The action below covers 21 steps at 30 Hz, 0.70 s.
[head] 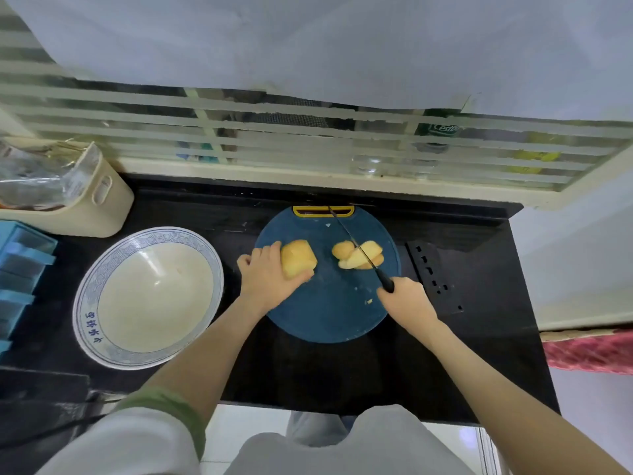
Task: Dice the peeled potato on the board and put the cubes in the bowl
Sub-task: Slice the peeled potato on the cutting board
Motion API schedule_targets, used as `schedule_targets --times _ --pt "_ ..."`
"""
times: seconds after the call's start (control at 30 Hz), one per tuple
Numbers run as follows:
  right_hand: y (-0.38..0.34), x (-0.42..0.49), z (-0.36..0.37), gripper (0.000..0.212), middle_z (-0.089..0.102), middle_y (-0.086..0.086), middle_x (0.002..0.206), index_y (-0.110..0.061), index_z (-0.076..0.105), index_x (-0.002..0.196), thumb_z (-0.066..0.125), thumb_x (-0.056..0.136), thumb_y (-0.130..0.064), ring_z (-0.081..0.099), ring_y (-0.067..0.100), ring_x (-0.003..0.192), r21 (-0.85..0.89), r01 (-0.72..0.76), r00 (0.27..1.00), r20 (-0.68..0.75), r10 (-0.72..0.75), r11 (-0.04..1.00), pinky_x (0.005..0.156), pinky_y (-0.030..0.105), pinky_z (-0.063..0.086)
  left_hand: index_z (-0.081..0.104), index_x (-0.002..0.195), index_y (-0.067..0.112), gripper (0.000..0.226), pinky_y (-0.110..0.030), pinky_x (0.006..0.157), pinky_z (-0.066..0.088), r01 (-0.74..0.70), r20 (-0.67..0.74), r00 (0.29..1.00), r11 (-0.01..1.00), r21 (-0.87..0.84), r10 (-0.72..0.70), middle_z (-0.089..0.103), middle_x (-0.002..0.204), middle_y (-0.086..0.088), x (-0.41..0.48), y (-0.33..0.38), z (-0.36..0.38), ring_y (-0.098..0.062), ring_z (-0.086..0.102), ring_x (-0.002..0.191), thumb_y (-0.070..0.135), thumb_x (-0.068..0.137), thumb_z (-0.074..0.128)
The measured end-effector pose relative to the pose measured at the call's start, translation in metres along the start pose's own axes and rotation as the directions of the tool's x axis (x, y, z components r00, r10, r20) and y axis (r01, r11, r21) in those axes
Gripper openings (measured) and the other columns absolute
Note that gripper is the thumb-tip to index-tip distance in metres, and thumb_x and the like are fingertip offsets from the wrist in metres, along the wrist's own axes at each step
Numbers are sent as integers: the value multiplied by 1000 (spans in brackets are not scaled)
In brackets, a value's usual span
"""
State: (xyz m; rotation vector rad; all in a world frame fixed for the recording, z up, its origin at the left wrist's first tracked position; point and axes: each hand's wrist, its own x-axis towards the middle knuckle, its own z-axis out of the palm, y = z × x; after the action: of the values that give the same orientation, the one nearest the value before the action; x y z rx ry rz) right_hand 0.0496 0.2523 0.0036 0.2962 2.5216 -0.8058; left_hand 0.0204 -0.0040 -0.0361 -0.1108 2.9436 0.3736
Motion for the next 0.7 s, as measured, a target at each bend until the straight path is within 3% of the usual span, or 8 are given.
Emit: schedule_targets --times 0.1,0.3,0.47,0.7 --pt "-9 1 8 33 38 0 59 -12 35 62 50 92 -12 35 13 55 64 -20 1000 1 20 998 53 28 31 29 144 18 102 -45 101 26 -34 47 998 998 60 31 43 137 -1 -3 -3 7 -22 39 125 82 68 53" --pt "-23 1 24 21 35 2 60 -13 37 73 50 90 -14 30 14 46 426 -183 982 111 150 886 42 26 27 23 148 23 86 -42 101 21 -216 83 976 957 192 203 43 136 -2 6 -7 2 -23 35 125 69 81 52" --pt "-36 0 46 23 38 3 62 -15 35 71 48 91 -15 35 16 47 399 -216 971 182 154 891 41 26 30 33 140 21 82 -39 98 20 -197 29 980 975 106 195 45 131 2 1 -9 7 -20 37 121 68 78 57" --pt "-38 2 68 29 40 3 67 -13 36 68 49 94 -16 38 16 55 339 -230 967 184 176 912 48 29 32 37 138 17 87 -38 95 23 -179 45 984 971 159 174 46 127 0 5 -13 7 -21 38 117 75 75 53"
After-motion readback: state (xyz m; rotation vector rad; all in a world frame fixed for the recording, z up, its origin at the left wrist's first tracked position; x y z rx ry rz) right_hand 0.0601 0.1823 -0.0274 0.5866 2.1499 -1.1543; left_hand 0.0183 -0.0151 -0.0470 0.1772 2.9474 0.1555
